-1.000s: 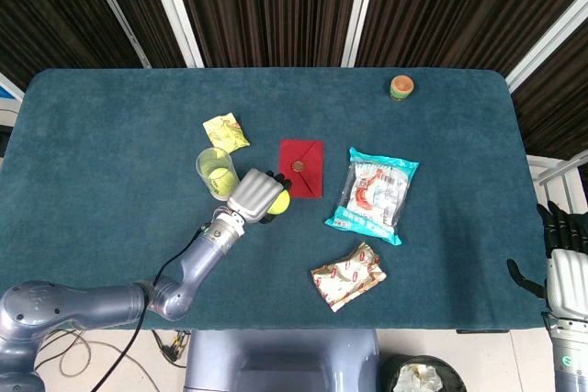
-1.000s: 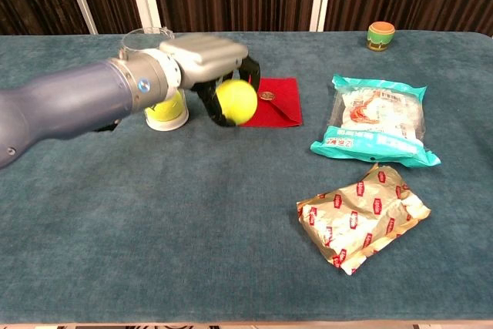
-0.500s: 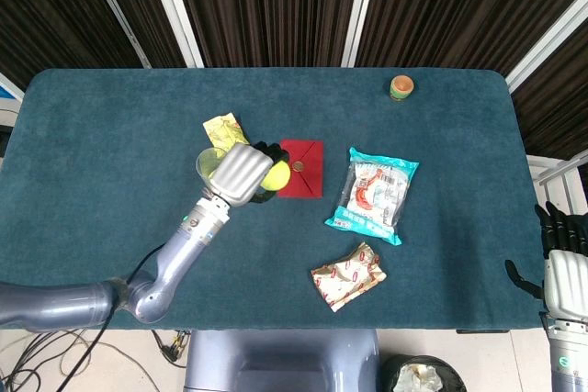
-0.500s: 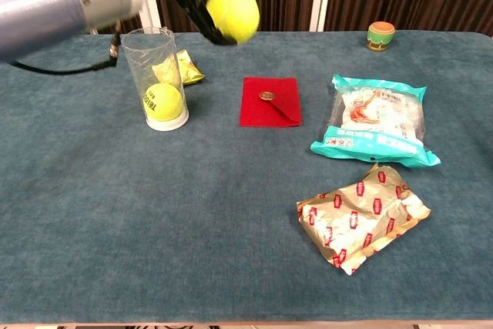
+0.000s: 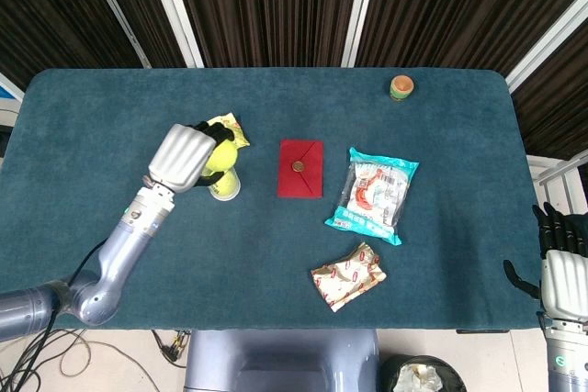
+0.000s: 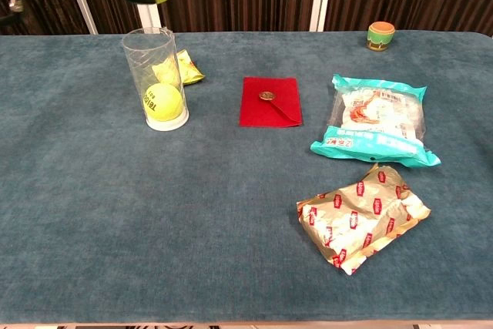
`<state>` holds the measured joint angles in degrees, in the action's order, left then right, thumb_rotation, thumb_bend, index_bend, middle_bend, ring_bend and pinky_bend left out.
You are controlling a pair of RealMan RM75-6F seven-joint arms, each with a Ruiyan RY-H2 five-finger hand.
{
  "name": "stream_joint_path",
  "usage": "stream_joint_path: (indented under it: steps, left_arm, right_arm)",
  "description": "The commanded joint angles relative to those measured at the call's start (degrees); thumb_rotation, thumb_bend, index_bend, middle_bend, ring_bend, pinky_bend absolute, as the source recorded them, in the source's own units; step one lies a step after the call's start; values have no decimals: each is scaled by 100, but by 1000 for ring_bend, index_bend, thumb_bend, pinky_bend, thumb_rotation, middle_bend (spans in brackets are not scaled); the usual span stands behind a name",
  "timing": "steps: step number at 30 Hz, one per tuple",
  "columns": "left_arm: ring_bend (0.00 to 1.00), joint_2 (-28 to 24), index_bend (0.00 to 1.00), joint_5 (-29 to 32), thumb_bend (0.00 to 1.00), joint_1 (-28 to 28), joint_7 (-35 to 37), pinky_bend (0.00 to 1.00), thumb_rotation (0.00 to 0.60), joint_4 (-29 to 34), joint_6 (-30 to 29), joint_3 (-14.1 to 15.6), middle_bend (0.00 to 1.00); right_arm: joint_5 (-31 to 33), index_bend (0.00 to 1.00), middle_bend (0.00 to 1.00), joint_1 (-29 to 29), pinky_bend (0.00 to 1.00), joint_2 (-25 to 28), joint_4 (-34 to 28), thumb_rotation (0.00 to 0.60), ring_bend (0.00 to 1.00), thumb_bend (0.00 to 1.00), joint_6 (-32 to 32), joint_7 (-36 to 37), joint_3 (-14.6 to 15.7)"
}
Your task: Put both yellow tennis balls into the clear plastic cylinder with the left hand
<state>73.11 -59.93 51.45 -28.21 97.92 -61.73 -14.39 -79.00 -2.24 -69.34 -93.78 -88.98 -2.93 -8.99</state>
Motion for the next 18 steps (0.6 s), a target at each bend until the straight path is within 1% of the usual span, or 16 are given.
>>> stream_joint_path:
  steps: [1,6,11,15,18]
  left_arm:
    - [415,-53,448,-50,320,-44,54,634,600,-103,94,98,472]
    - [415,19,449,-202,320,-103,263,633,600,-406,221,244,472]
    - [415,148,448,-245,319,-138,387,632,600,-682,289,318,471]
    - [397,273,445,-292,251,-129,435,621,600,-843,334,345,460]
    - [382,332,442,-306,236,-96,416,614,600,-873,396,353,444]
  right_arm:
    - [-12,0,0,-17,87,-21,9,600,50,335,31,-40,18]
    - [-65,0,0,-14,87,-38,1,600,49,336,-10,-70,27]
    - [-79,0,0,-3,87,-31,-5,600,49,336,-34,-53,26]
    - [-76,0,0,2,87,-26,-10,600,50,335,-43,-44,20]
    - [-93,0,0,3,87,-13,-19,600,49,336,-45,-26,21]
